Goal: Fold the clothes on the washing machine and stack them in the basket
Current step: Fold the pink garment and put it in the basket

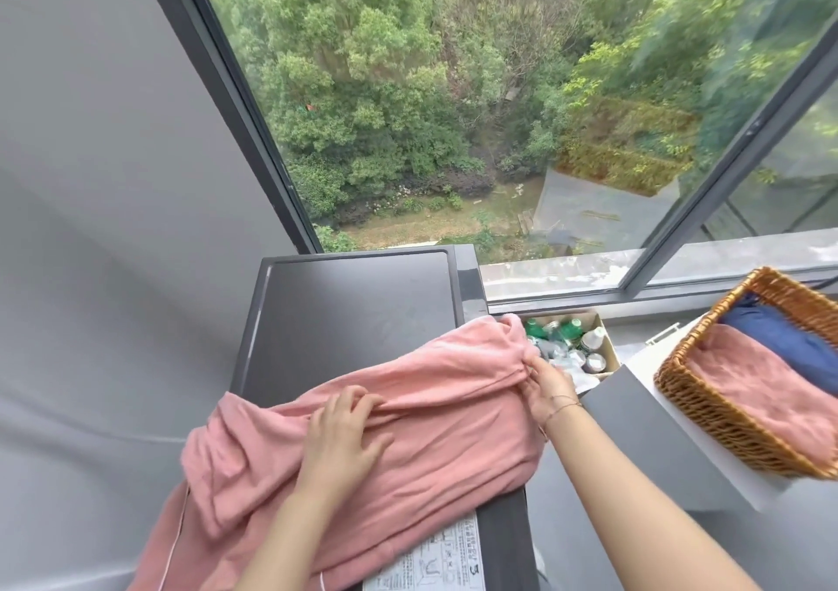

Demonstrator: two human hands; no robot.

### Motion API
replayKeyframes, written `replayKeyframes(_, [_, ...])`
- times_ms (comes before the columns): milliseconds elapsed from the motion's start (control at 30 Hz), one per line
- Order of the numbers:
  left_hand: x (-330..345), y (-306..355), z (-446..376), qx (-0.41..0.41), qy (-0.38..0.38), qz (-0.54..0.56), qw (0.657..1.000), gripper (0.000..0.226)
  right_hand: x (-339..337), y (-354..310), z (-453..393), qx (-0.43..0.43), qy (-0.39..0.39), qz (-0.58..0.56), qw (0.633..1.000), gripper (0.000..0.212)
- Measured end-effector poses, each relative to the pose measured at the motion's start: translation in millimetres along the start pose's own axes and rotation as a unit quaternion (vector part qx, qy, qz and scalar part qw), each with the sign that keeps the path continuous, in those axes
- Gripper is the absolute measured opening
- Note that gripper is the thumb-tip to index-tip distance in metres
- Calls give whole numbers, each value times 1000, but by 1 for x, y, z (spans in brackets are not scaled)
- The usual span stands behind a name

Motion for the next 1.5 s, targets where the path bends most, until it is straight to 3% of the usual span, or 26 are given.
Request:
replayKeyframes(100, [-11, -14, 11, -13, 49, -2, 999, 17, 13, -15, 10, -31, 5, 10, 999, 71])
replayKeyframes(267, [-68, -17, 21, 50, 149, 18, 987, 31, 14, -48, 33, -182, 7, 10, 983, 67])
replayKeyframes(333, [-72, -25, 26, 59, 114, 51, 990, 28, -7, -37, 27, -209, 61, 31, 976, 59])
replayKeyframes(433, [-44, -28, 33, 24, -62, 66, 996, 24, -36, 0, 9, -135, 155, 109, 972, 47])
replayKeyframes(500, [-32, -22, 32, -10, -130, 44, 991, 20, -46, 15, -12, -80, 151, 122, 978, 52])
replayKeyframes(633, [-40, 6, -7, -5, -53, 76, 996, 46, -42, -1, -32, -60, 134, 181, 972, 71])
replayKeyframes(733, [-42, 33, -52, -13, -17, 109, 994, 25, -32, -17, -45, -69, 126, 241, 960, 69])
replayKeyframes(800, [-36, 52, -88, -6, -13, 106, 994, 17, -9, -28, -26, -82, 92, 275, 954, 52])
replayKeyframes(867, [-19, 64, -119, -12, -43, 78, 996, 27, 11, -35, -25, -93, 55, 315, 943, 25])
replayKeyframes(967, [17, 73, -146, -35, -108, 49, 992, 37, 33, -40, -45, -93, 6, 408, 908, 21])
replayKeyframes(1033, [28, 79, -151, -41, -103, 65, 992, 33, 41, -37, -55, -74, -12, 449, 890, 10])
replayKeyframes(1133, [32, 81, -159, -51, -47, 108, 992, 19, 43, -42, -70, -74, -6, 477, 876, 37])
replayKeyframes(1200, [29, 76, -160, -74, -18, 145, 986, 22, 42, -49, -74, -87, 9, 464, 881, 43])
replayKeyframes(1300, [31, 69, -165, -109, 0, 188, 976, 27, 31, -69, -82, -123, 67, 352, 925, 34])
replayKeyframes(1433, [45, 70, -169, -142, -44, 161, 976, 34, 22, -85, -79, -184, 132, 240, 944, 25])
replayKeyframes(1500, [46, 67, -170, -155, -50, 140, 977, 34, 25, -86, -79, -164, 112, 220, 955, 21])
Point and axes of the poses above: each hand's wrist, its own z-axis away from the middle knuckle, its own x-axis out of the palm, y = z × x, the point moved 7 cm from there along -z, towards the middle knuckle, and after that the axes turned 11 degrees about x, right-handed, at the moved point
